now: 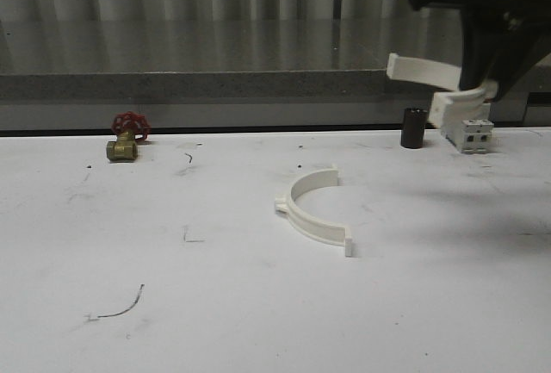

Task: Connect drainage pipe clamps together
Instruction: 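Grasp the clamp half's tab and lift it toward the placed half, then lower the clamp half against the placed half, closing the ring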

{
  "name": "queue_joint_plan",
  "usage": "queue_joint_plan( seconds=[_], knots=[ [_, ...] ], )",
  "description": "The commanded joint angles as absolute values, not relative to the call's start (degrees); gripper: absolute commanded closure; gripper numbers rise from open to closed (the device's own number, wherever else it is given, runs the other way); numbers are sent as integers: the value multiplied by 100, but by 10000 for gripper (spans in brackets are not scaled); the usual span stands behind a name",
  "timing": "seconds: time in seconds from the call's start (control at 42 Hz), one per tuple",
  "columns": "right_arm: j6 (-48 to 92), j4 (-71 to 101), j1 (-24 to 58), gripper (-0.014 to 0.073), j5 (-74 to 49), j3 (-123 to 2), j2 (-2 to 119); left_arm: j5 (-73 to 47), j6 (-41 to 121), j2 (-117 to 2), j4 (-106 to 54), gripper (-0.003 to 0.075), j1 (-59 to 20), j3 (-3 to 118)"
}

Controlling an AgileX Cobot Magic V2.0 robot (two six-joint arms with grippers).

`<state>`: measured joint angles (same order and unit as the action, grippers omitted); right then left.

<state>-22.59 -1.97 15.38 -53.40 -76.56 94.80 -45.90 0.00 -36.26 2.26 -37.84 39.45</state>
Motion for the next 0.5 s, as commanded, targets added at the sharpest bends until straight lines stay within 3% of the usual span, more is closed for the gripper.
queue_joint_plan(
  seconds=[0.0, 0.477],
  knots=[
    [-2610, -303, 1605, 391, -4864, -7855, 9648, -4183, 0, -3633, 192, 407, -3781, 4083],
    [-2791, -259, 1858, 391, -4122, -7855, 10717, -4183, 0, -3633, 192, 407, -3781, 4083]
  ],
)
